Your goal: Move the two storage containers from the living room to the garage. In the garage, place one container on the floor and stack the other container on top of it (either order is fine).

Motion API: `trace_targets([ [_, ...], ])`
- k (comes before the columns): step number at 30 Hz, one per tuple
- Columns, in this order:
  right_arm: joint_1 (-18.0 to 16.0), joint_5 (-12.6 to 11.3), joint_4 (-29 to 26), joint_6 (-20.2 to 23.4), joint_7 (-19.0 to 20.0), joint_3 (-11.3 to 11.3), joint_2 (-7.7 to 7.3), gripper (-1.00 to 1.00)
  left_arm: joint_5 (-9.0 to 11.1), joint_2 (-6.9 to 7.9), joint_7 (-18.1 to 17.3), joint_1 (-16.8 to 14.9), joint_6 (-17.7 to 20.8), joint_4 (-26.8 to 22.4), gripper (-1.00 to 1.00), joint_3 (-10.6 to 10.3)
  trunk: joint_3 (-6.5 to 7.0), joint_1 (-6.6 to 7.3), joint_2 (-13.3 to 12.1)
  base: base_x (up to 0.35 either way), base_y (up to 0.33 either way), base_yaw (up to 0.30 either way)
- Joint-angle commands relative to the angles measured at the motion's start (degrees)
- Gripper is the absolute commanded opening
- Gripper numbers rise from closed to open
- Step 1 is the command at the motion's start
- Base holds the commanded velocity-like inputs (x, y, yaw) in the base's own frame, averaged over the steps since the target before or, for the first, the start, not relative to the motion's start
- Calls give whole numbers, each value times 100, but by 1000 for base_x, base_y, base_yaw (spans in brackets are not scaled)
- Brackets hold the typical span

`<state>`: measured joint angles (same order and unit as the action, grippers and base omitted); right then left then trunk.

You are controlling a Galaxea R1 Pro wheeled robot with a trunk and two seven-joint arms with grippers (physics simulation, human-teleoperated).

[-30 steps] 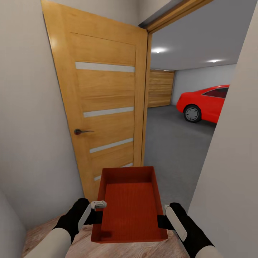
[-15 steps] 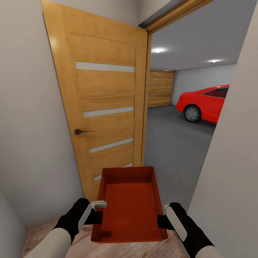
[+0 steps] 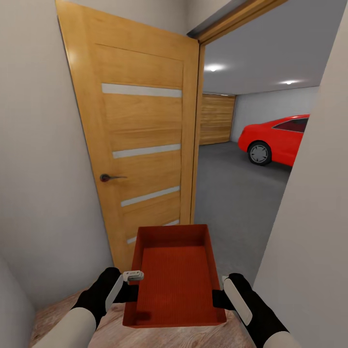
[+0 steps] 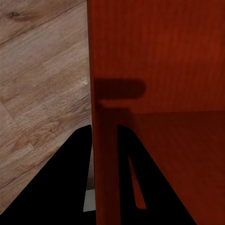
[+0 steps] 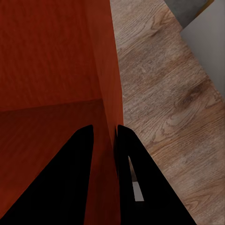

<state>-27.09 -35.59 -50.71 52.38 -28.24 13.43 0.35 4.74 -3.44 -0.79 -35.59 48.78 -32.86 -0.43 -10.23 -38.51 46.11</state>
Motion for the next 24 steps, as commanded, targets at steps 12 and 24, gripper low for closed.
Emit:
trace_targets([
  [12,-6,-141,-9,-35,-36,-2,0,-100,88,1,26,-2,26,-10,-100,10,-9,-1,7,190,172,0],
  [24,-6,-141,-9,-35,-36,2,0,-100,85,1,26,-2,26,-10,-100,11,36,-1,7,55,49,-149],
])
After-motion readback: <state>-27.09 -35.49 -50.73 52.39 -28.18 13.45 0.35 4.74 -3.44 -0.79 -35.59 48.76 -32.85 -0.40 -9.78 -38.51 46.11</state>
